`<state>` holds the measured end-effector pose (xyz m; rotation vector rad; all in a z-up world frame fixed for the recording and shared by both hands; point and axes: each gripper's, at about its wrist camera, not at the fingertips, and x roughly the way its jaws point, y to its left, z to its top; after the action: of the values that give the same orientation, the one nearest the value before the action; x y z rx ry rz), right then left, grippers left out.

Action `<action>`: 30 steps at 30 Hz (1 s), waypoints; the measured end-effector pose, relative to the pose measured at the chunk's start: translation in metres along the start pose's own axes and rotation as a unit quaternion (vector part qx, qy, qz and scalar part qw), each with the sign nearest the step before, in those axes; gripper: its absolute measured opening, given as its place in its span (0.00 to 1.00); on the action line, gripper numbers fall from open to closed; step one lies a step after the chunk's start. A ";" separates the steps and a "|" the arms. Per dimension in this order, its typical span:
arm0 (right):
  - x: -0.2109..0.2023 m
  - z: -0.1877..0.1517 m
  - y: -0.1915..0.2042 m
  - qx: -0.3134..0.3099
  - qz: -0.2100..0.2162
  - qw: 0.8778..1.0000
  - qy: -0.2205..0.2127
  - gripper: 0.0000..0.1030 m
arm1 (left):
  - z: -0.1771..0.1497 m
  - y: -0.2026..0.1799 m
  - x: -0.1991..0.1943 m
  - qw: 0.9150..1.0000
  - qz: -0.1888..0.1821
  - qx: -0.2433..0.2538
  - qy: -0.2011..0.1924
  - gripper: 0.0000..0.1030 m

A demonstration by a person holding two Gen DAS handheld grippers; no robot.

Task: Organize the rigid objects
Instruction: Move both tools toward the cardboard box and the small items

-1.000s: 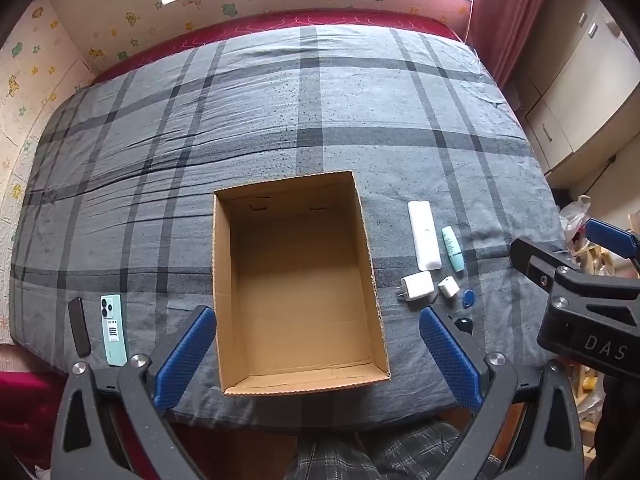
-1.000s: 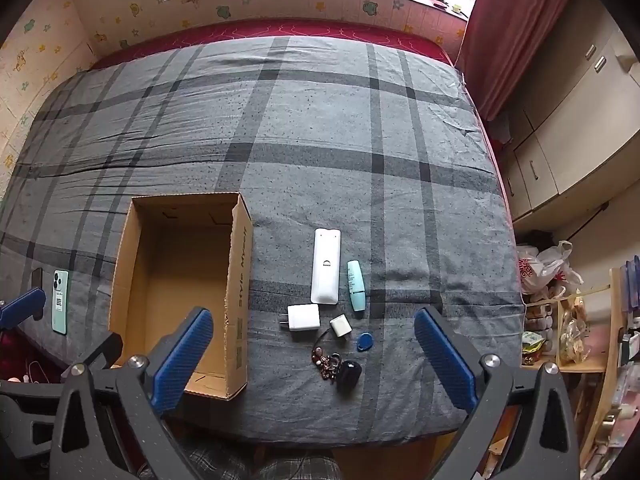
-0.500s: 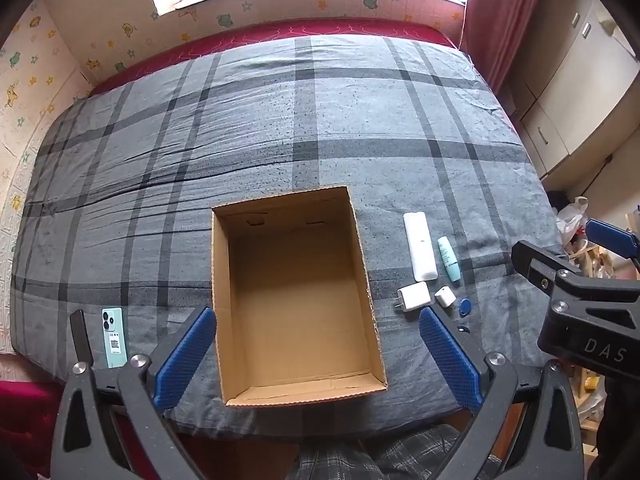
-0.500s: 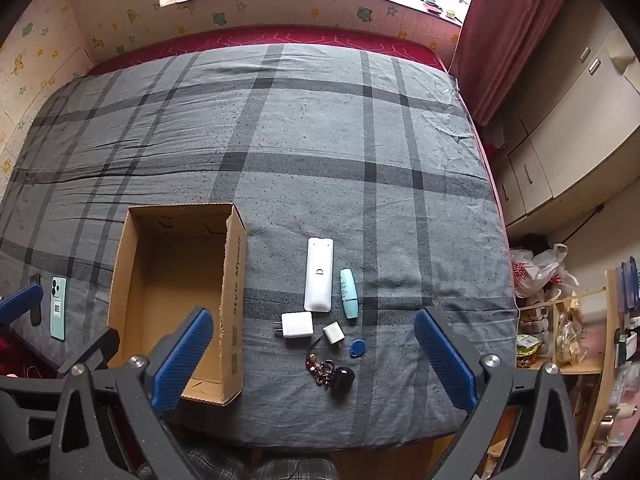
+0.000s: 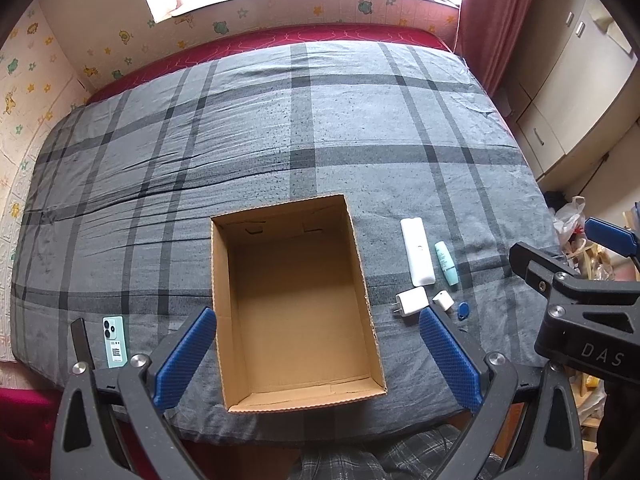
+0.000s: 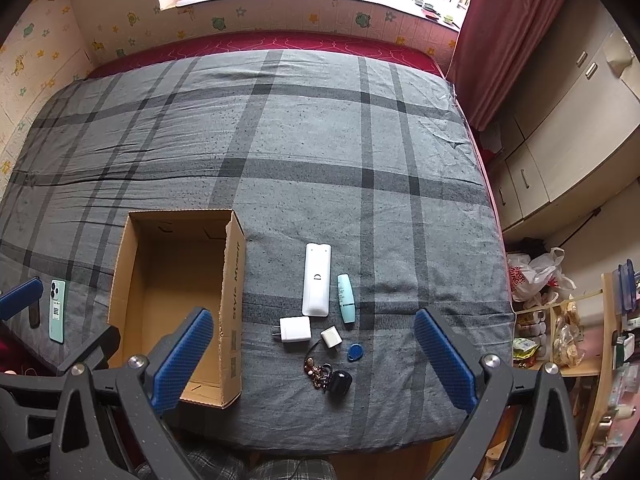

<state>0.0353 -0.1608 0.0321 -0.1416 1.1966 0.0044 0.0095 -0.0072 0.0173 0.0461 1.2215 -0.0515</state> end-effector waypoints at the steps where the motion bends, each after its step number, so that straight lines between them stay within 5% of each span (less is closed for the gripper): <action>1: 0.000 0.000 0.000 0.001 0.001 1.000 0.000 1.00 | 0.000 0.000 0.000 1.000 0.001 0.000 0.000 1.00; 30: -0.006 -0.001 -0.002 0.009 -0.004 1.000 -0.016 1.00 | 0.002 0.012 -0.001 1.000 -0.004 0.000 -0.017 1.00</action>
<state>0.0328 -0.1629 0.0376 -0.1296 1.1648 -0.0121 0.0117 0.0042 0.0192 0.0392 1.1877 -0.0587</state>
